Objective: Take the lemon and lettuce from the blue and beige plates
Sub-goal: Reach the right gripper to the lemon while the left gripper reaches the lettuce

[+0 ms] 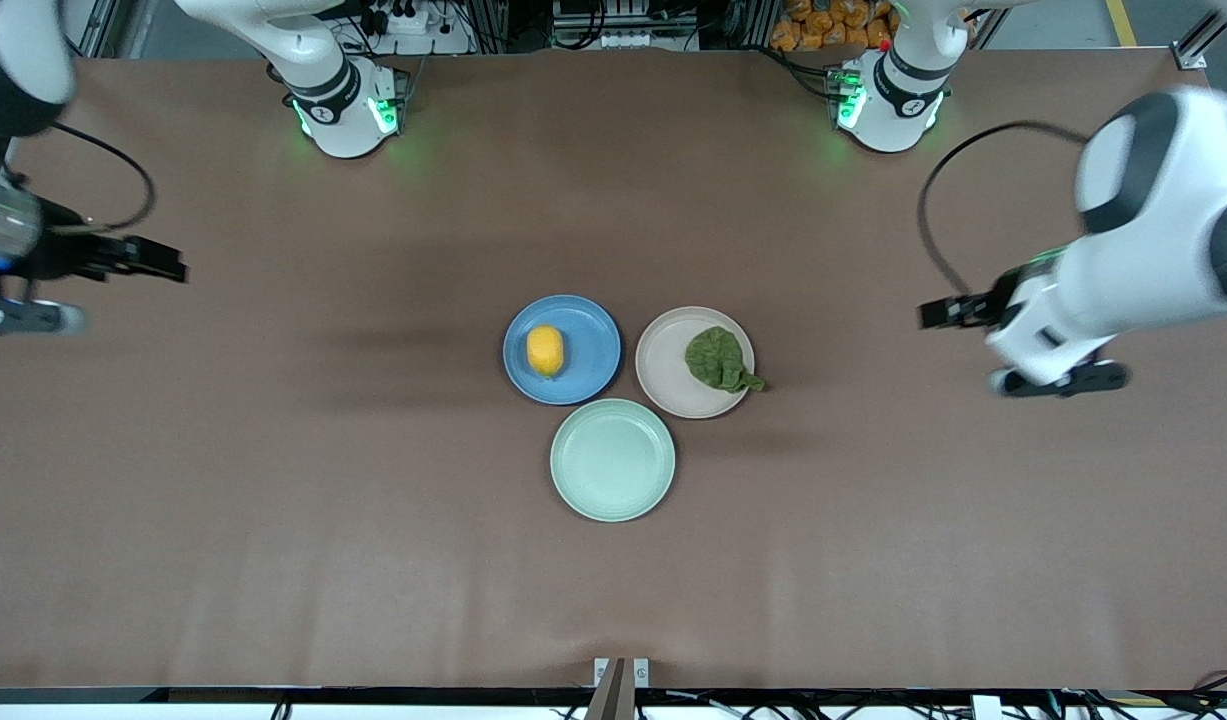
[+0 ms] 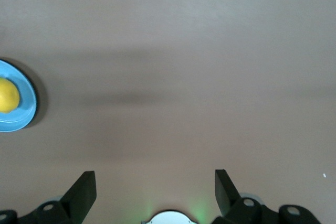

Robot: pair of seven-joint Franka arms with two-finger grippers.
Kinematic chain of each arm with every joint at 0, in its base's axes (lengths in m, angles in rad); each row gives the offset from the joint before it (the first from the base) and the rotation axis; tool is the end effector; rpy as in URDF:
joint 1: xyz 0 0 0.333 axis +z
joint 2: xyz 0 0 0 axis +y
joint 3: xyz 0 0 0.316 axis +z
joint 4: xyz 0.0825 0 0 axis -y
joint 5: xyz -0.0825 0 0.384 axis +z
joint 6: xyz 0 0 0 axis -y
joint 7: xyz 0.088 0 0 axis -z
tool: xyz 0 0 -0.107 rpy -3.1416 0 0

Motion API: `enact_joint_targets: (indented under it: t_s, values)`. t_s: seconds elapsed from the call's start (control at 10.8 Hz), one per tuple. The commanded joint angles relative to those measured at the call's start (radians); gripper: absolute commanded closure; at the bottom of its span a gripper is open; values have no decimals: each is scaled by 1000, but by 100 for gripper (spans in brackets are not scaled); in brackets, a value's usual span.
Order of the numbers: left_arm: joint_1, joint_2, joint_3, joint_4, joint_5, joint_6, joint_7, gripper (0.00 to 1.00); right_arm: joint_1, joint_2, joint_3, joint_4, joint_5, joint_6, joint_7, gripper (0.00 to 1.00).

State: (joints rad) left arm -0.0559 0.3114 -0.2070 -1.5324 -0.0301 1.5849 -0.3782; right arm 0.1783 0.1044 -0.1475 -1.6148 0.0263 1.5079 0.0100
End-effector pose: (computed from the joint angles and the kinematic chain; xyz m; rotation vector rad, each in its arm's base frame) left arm 0.6056 -0.1516 0.4624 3.0981 0.1880 -0.4200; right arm 0.5699 0.0242 0.5410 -3.1175 -0.0294 0.3291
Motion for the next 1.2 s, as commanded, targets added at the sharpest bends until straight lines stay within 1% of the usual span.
enact_joint_targets:
  t_s: [0.0, 0.09, 0.19, 0.28, 0.46, 0.56, 0.83, 0.93, 1.02, 1.11]
  values:
    - [-105, 104, 3, 8, -16, 94, -205, 0, 27, 75, 37, -5, 62, 81, 16, 0]
    - [-149, 150, 3, 9, -14, 146, -297, 0, 35, 108, 54, -10, 95, 122, 24, 0]
    - [-195, 191, 5, 11, -8, 189, -392, 0, 47, 132, 78, -23, 107, 159, 56, 0]
    - [-228, 237, 5, 14, -2, 222, -460, 0, 52, 159, 121, -30, 107, 188, 111, 0]
    - [-268, 319, 6, 15, -1, 292, -549, 0, 101, 237, 192, -30, 107, 286, 278, 0]
    - [-285, 345, 6, 17, -1, 314, -580, 0, 124, 279, 224, -30, 106, 343, 310, 0]
    - [-328, 383, 8, 17, -2, 345, -631, 0, 202, 360, 255, -31, 93, 490, 454, 0]
    - [-332, 391, 9, 15, -1, 357, -639, 0, 234, 382, 256, -39, 78, 542, 491, 0]
    - [-332, 400, 9, 14, -1, 383, -639, 0, 243, 392, 266, -57, 63, 598, 528, 0]
    - [-334, 411, 9, 11, -1, 404, -645, 0, 241, 393, 301, -107, 40, 670, 544, 0]
